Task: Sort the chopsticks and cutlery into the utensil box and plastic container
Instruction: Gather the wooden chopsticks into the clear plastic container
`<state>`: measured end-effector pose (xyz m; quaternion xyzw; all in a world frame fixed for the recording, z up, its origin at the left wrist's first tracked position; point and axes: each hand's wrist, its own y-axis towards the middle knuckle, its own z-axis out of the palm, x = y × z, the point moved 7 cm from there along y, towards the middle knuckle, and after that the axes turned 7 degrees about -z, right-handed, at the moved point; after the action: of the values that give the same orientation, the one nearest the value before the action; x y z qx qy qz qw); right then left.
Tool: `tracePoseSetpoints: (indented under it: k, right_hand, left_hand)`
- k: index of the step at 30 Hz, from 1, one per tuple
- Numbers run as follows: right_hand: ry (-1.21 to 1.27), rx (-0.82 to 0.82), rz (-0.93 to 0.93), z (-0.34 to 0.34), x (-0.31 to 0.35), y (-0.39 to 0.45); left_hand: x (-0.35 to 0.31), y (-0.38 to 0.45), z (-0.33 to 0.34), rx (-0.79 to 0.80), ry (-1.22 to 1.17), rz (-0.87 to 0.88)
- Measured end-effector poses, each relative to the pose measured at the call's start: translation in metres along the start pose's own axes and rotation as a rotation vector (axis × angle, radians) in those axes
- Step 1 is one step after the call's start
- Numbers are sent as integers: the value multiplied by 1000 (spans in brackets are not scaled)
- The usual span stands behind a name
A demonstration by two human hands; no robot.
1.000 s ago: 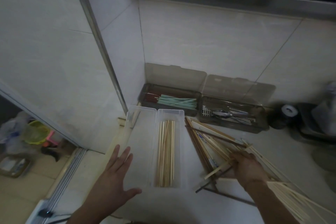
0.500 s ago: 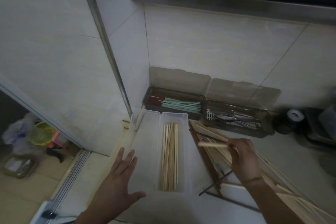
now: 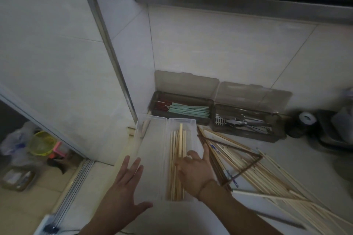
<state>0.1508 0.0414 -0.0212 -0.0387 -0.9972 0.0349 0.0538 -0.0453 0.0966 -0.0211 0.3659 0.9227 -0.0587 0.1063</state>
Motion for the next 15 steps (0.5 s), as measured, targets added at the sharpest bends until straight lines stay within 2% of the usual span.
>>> tracePoseSetpoints:
  k: [4, 7, 9, 11, 13, 15]
  right_hand:
    - [-170, 258, -44, 8, 3, -5]
    - [-110, 246, -63, 3, 5, -8]
    - [128, 71, -80, -6, 1, -15]
    - [371, -280, -82, -23, -16, -33]
    - [398, -529, -15, -32, -48, -62]
    - [331, -586, 140, -27, -89, -94]
  left_hand:
    - [1, 0, 4, 5, 4, 10]
    - [1, 0, 7, 60, 26, 0]
    - [3, 0, 9, 67, 17, -1]
    - [5, -1, 11, 60, -3, 4]
    - [6, -1, 12, 39, -19, 21]
    - [8, -1, 11, 14, -41, 37]
